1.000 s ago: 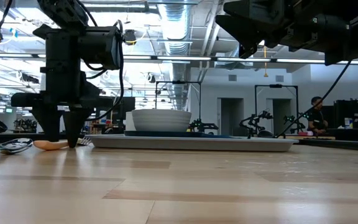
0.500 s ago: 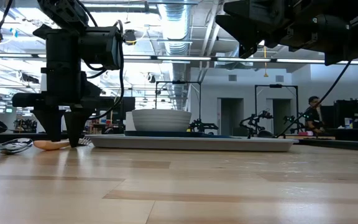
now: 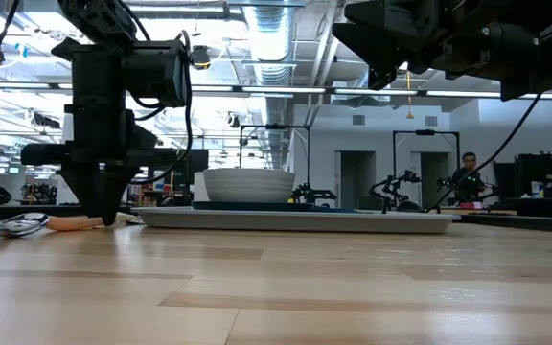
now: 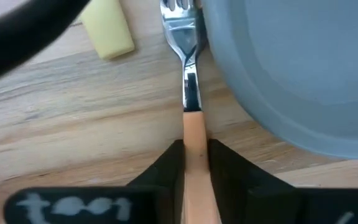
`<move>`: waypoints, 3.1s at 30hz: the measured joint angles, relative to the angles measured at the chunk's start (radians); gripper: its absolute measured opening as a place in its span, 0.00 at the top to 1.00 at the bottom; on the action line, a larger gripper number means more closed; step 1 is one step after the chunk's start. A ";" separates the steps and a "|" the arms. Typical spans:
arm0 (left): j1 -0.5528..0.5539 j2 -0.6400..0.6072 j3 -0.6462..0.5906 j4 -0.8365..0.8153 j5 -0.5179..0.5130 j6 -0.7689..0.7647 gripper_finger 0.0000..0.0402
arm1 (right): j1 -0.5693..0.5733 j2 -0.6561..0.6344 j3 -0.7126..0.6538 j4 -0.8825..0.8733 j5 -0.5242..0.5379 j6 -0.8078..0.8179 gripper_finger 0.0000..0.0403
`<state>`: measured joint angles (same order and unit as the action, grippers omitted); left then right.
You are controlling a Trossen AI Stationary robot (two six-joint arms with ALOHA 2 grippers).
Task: Set up tray
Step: Put the orange fork on top of the blue napkin on the gray tray
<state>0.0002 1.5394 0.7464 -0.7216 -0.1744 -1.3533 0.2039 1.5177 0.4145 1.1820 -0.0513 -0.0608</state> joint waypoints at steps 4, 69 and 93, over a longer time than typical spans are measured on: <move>0.000 0.000 0.000 0.000 -0.015 0.000 0.91 | 0.000 0.000 0.000 0.000 0.000 0.000 0.67; 0.026 0.000 0.708 -0.352 -0.084 0.082 0.89 | -0.003 -0.010 0.000 0.026 0.000 -0.020 0.67; 0.186 0.654 1.426 -0.369 0.153 0.392 0.89 | 0.064 -0.356 -0.258 -0.021 0.003 -0.097 0.67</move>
<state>0.1862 2.1938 2.1726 -1.0904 -0.0216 -0.9616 0.2677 1.1619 0.1566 1.1610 -0.0483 -0.1581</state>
